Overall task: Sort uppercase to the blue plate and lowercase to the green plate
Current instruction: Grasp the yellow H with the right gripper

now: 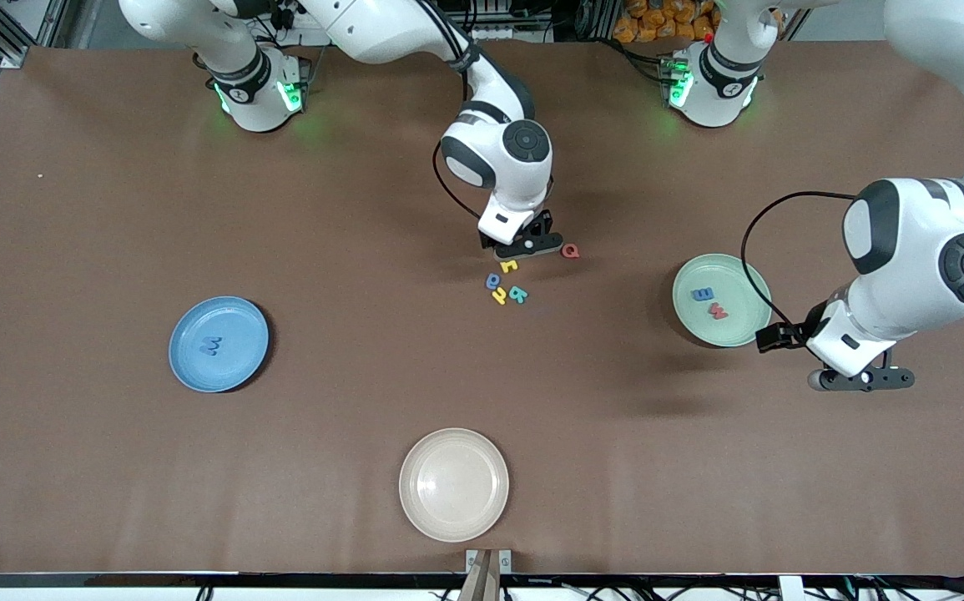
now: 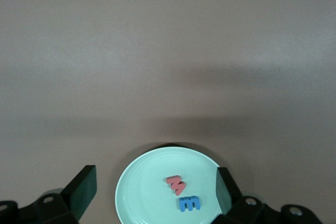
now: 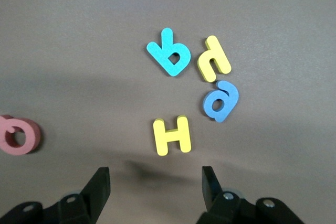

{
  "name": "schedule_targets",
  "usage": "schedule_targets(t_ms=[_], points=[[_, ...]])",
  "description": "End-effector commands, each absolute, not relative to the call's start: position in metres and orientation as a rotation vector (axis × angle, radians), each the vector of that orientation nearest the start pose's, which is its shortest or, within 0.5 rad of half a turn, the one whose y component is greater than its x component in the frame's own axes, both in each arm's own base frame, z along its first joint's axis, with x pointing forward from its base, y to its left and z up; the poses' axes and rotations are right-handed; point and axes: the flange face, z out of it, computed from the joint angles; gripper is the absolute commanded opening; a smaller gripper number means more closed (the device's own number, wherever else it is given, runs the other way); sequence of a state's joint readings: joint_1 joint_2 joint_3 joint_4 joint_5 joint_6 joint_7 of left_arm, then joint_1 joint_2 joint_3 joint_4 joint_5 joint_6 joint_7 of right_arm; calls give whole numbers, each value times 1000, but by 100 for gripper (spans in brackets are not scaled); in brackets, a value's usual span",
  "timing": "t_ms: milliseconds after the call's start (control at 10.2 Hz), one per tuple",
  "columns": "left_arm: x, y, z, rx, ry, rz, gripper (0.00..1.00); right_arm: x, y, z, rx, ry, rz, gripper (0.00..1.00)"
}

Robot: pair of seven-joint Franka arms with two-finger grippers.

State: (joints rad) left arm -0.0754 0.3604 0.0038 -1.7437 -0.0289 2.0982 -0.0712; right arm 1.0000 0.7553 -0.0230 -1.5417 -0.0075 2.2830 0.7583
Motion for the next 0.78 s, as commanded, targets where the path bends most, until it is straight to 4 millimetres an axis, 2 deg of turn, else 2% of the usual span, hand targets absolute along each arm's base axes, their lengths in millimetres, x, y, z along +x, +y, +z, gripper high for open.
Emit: schedule_targets(t_ms=[0,98,294,490,686], points=[[645,-57,375,-3205,-56,10,100,402,585,199,-3135,-396,-37,79],[645,-58,373,-3216,-72,15,100,406,583,200,-3133,-411,-40,79],[646,-64,368,-3222,-193,27,100,408,579,186,-3143,-402,-23,78],[650,-75,372,-3214,-280,13,100,411,578,186,-3138,-389,-29,77],[649,-80,369,-3208,-291,23,100,415,576,187,-3134,-368,-36,73]])
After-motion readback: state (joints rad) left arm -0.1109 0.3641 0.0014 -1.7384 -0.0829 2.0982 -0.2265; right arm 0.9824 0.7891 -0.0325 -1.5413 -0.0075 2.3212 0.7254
